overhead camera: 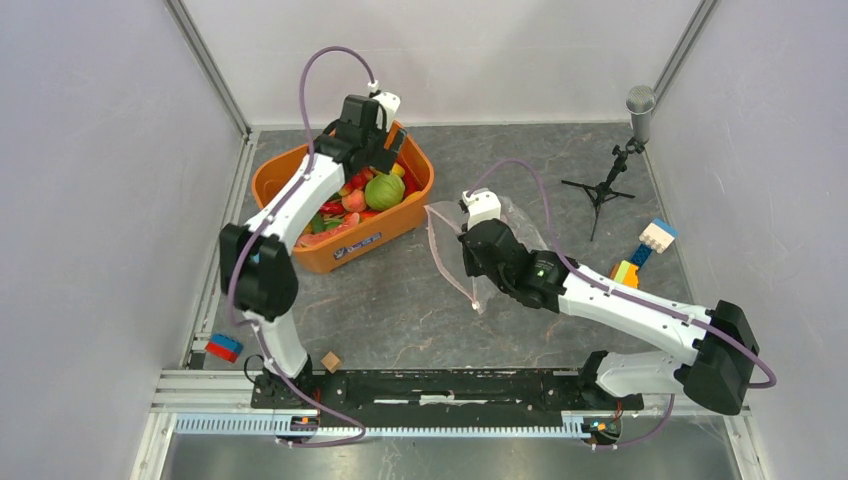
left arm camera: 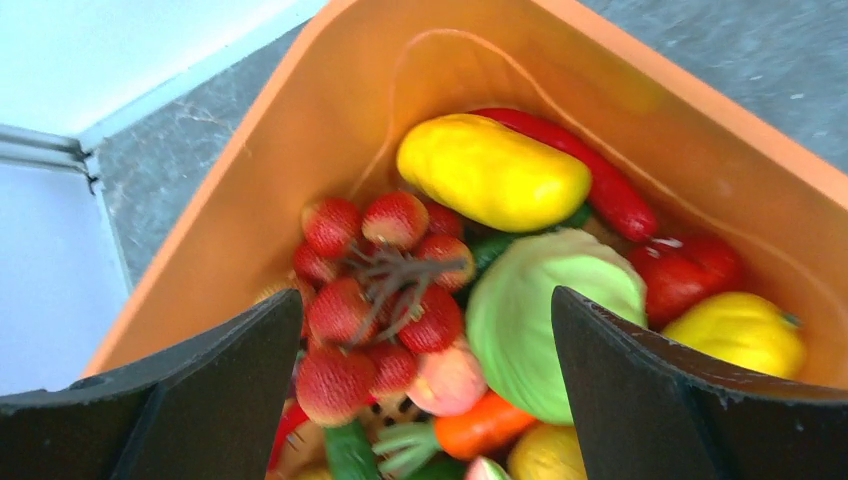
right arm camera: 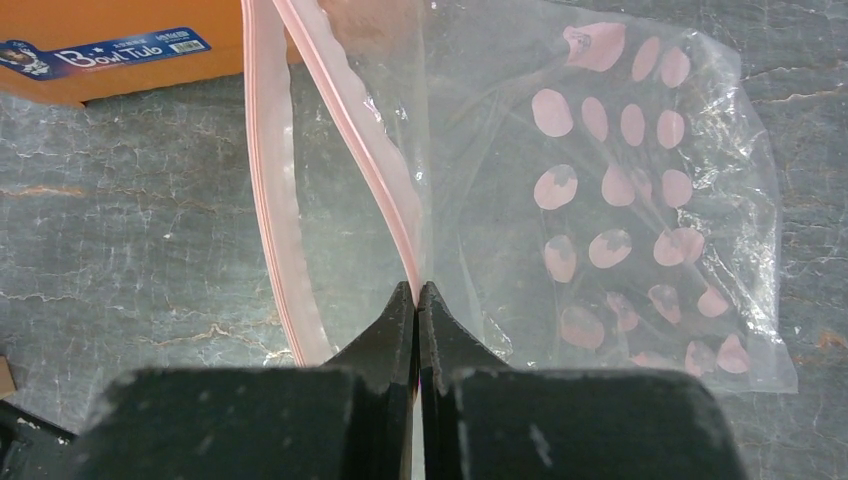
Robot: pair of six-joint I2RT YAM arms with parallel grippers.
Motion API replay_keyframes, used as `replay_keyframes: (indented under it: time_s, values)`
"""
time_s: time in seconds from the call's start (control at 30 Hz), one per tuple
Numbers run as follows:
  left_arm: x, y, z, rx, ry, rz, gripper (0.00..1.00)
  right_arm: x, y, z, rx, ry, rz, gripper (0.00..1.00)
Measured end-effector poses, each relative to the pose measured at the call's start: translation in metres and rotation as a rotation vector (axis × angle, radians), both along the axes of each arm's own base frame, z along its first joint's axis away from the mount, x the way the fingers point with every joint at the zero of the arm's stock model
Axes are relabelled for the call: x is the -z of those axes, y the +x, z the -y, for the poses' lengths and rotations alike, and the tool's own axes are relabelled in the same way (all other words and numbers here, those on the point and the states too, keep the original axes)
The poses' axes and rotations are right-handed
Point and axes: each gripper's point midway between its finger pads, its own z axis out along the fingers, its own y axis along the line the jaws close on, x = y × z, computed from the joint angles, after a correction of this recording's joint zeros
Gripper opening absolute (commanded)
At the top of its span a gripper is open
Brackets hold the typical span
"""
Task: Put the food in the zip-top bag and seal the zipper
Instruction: Unzip the zipper food storage bag, then pick up the fake fruit from the bin.
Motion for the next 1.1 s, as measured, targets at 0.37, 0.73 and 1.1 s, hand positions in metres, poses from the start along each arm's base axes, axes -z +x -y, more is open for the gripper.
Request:
replay_keyframes:
  time_s: [0.37, 0.73, 1.1]
  values:
    - [0.072, 0.026, -0.033, 0.003, 0.224, -0.189, 0.81, -0.001, -0.001, -0.006, -0.022, 0.022, 0.003, 0.03]
    - [0.074, 0.027, -0.042, -0.030, 0.262, -0.188, 0.51, -0.003, -0.004, 0.000, -0.021, 0.031, 0.008, 0.03]
    - [0.082, 0.033, -0.040, -0.036, 0.249, -0.159, 0.15, -0.014, -0.008, 0.004, -0.020, 0.064, 0.026, 0.03]
